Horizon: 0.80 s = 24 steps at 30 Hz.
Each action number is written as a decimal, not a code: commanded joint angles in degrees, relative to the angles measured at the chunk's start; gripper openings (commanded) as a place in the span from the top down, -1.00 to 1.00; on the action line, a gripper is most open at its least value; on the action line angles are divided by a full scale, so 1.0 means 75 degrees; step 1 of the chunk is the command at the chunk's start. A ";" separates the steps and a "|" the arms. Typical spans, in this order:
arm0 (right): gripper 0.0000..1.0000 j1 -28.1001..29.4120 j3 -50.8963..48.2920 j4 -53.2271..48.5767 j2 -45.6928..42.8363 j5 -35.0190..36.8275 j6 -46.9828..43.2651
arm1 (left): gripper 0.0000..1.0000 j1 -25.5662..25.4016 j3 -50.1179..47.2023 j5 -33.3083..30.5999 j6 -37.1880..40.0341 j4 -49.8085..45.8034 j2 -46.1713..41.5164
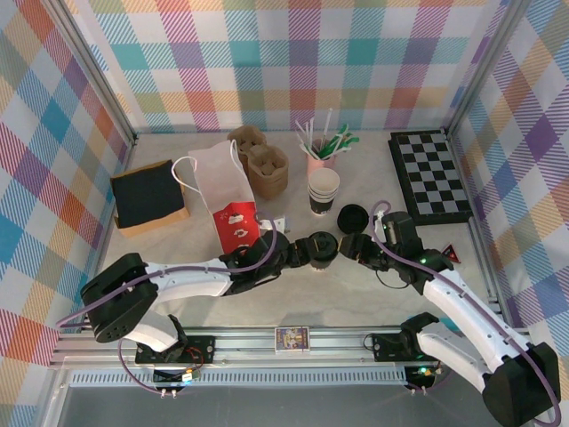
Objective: Pack the takeout coffee
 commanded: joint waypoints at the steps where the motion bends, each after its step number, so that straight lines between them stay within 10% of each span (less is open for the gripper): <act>1: -0.01 0.0033 0.0006 -0.0099 -0.0139 0.0099 -0.0069 | -0.33 0.0040 -0.0291 0.0141 0.0143 -0.0588 -0.0253; 24: 0.06 0.0019 -0.0036 0.0865 0.0881 -0.0286 0.0013 | -0.37 0.0272 -0.0676 -0.0034 -0.0033 -0.0990 -0.1468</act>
